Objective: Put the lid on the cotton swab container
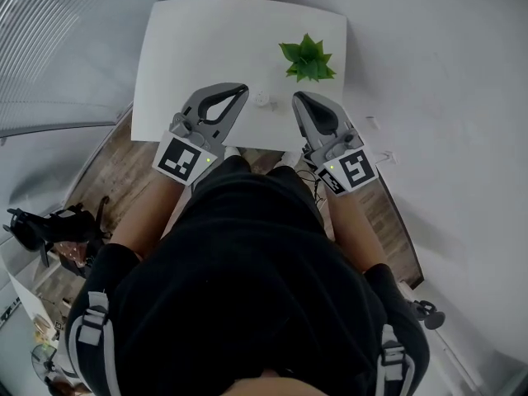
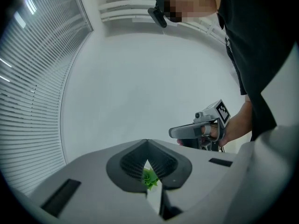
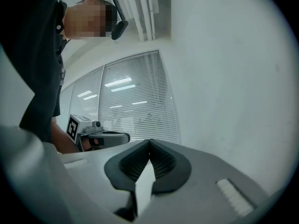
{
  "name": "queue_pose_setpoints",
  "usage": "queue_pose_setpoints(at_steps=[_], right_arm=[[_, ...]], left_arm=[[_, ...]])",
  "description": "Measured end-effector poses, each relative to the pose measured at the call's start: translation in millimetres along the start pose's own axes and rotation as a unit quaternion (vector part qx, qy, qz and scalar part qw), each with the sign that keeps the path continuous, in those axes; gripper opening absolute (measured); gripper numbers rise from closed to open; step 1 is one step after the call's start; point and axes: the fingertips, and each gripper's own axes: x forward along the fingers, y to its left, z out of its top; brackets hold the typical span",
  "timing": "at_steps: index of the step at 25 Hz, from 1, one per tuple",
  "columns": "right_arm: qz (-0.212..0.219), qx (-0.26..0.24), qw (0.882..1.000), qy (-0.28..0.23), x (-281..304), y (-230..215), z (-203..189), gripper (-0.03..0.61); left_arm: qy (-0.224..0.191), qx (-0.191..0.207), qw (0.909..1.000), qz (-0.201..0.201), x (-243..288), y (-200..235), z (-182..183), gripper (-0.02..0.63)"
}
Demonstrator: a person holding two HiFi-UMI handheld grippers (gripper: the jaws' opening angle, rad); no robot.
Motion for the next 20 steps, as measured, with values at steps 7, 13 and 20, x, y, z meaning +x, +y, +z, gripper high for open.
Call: queue_pose_setpoints(at_steps=[7,13,20], right_arm=[[0.003,-0.026,1.0,0.002,4,-2,7,0.011],[0.008,-0.025,1.0,0.001,3,-8,8,0.011],[0.018,-0.024,1.0,0.0,-1,-15,10,0.011]], left_arm=[[-0.006,-0.003,0.9998,0.017,3,11,4,0.009],[-0.006,-0.001,0.9996,0.026,7,10,5,0.009],[-0.001,-0.002,0.9993,0.037,11,5,4,0.009]])
